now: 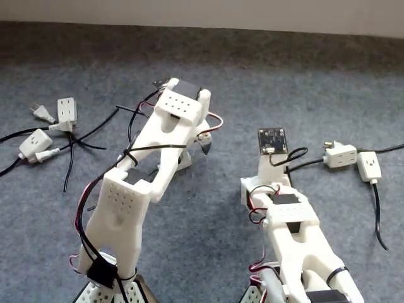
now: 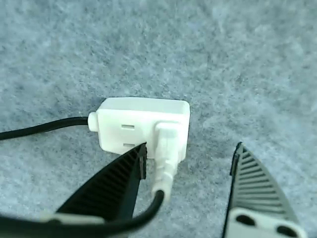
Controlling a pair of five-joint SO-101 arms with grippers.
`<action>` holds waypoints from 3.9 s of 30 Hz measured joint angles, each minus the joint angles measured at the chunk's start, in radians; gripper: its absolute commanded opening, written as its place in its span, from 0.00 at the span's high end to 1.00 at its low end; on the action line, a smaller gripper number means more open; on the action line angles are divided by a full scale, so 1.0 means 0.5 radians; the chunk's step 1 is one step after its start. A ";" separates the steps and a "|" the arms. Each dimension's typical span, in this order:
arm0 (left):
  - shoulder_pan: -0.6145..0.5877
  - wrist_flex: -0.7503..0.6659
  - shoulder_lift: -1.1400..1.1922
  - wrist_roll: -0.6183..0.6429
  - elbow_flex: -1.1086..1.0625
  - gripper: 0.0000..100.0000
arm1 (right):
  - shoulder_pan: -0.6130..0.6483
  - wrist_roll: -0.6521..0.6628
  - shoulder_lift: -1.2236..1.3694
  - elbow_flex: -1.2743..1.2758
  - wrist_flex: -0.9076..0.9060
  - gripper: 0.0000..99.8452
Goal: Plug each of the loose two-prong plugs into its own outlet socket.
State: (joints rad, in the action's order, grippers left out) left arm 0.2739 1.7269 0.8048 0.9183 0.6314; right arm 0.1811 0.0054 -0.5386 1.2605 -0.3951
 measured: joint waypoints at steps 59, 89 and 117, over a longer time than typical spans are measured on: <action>-2.280 0.043 -0.454 -0.727 0.018 0.71 | 1.169 0.000 0.193 -0.601 -0.129 0.84; -2.271 0.037 -0.331 -0.730 0.018 0.71 | 1.016 -0.135 1.332 -1.728 -0.012 0.82; -2.259 0.037 -0.331 -0.730 0.018 0.71 | 1.160 -1.172 3.069 -4.511 -1.798 0.77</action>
State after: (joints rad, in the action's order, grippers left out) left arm -0.8554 1.7453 0.6391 0.5531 0.6406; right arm 0.7610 -0.5808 0.9958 -0.9950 -1.2942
